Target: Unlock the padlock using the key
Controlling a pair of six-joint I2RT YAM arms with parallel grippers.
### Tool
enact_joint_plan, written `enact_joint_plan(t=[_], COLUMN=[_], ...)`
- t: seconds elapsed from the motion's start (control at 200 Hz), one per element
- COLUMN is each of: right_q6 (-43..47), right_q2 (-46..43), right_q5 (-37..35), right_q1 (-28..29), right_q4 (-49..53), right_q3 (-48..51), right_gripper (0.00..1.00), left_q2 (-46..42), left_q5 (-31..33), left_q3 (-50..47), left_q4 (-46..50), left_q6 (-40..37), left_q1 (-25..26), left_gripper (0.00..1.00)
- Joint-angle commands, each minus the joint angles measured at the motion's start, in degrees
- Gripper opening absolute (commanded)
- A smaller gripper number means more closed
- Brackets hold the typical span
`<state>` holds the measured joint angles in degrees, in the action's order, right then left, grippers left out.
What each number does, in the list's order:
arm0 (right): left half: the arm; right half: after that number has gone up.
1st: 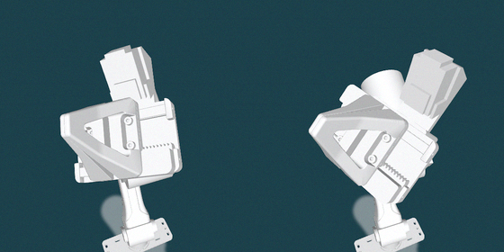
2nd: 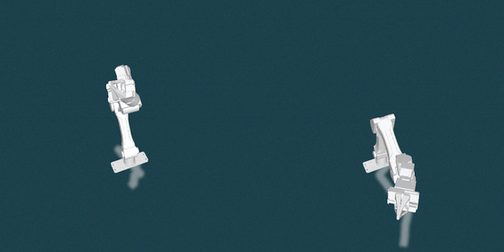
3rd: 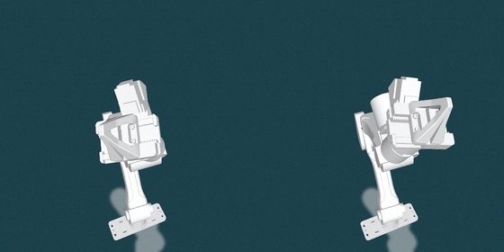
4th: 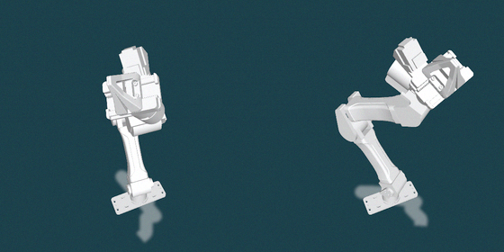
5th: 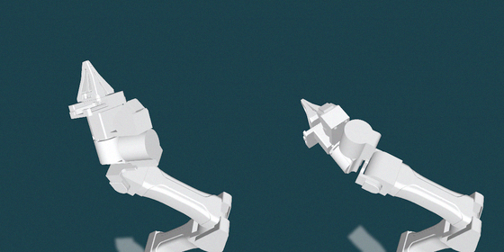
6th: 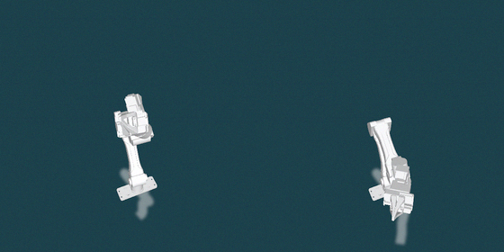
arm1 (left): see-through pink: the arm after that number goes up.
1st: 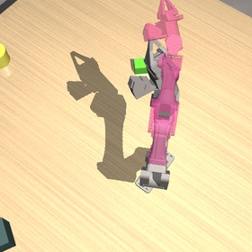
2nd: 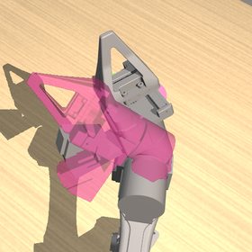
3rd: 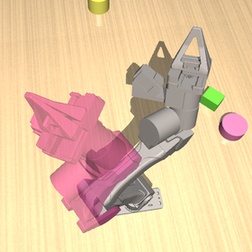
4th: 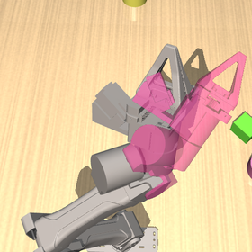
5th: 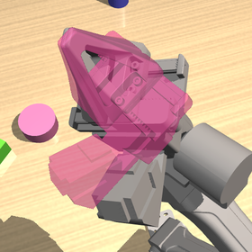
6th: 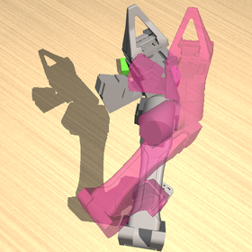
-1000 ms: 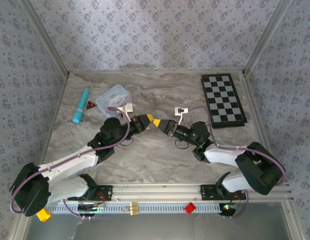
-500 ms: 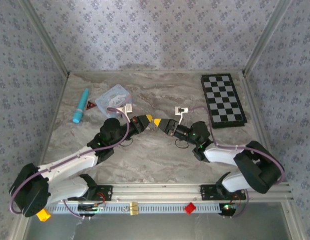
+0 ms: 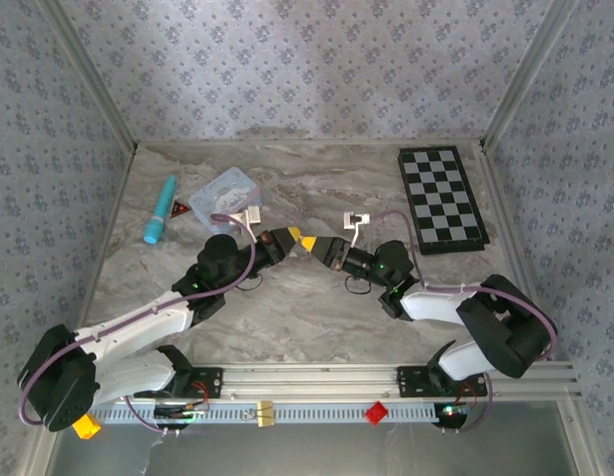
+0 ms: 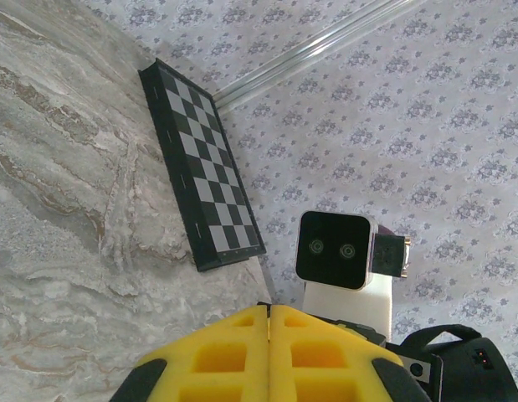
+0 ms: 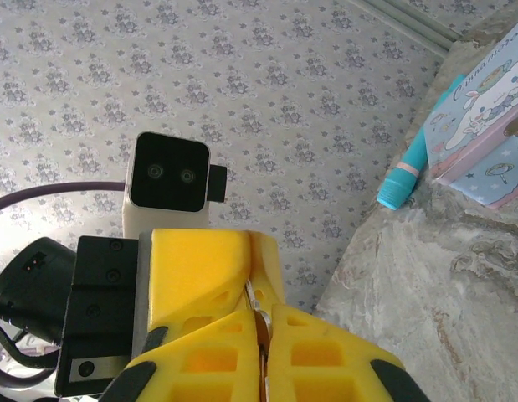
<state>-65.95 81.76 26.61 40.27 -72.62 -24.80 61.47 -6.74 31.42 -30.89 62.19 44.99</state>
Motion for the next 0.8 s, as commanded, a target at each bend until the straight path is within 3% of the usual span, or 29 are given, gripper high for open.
enact_joint_plan(t=[0.0, 0.175, 0.24, 0.565, 0.795], right_q6=[0.1, 0.3, 1.4, 20.6, 32.5], right_q2=[-0.4, -1.5, -3.2, -20.3, -27.2], right_q5=[0.4, 0.0, -0.2, -7.8, -15.0], right_q1=[0.2, 0.0, -0.2, 0.1, 0.3], right_q4=[-1.9, -0.2, 3.6, 51.1, 74.9], right_q3=[-1.0, -1.0, -0.9, -6.2, -10.9], right_gripper=[0.02, 0.0, 0.0, 0.0, 0.0], left_q2=[-1.4, -1.9, -2.6, -7.2, -11.4], left_q5=[0.4, 0.7, 1.1, 0.9, 3.1], left_q3=[-0.8, -0.8, -0.4, -0.7, 0.0], left_q4=[-0.6, 0.7, 3.6, 17.9, 32.1], left_q6=[-0.7, -1.2, -2.1, -6.9, -12.8], left_q1=[-0.3, -0.6, -0.9, -5.9, -9.8], left_gripper=[0.0, 0.0, 0.09, 0.5, 0.66])
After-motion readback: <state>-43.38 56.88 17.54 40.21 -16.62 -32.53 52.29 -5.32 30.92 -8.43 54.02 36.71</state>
